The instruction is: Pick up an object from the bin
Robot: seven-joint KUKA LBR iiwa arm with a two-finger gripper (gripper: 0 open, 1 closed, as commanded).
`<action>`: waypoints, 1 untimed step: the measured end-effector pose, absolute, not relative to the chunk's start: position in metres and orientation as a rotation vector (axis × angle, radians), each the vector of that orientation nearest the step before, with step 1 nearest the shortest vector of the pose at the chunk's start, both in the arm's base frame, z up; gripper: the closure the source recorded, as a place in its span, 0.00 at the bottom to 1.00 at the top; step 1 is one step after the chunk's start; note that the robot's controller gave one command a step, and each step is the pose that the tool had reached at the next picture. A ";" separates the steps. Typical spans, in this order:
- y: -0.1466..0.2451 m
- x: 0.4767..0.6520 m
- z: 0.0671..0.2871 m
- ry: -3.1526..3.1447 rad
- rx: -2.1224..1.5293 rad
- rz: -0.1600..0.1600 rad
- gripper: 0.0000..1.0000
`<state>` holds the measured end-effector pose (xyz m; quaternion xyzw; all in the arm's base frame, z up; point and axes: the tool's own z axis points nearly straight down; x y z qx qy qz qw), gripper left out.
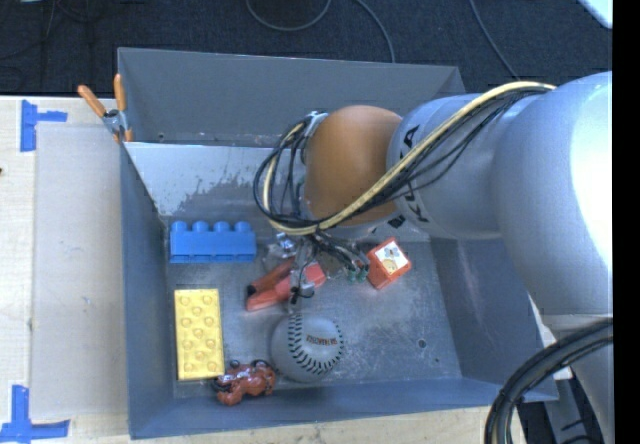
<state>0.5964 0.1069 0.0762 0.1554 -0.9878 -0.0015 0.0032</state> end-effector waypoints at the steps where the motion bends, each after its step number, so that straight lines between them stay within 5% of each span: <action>1: 0.109 0.596 0.220 -3.099 0.483 -0.005 1.00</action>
Offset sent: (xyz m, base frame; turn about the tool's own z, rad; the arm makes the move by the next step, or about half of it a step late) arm 0.0000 0.0000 0.0000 0.0000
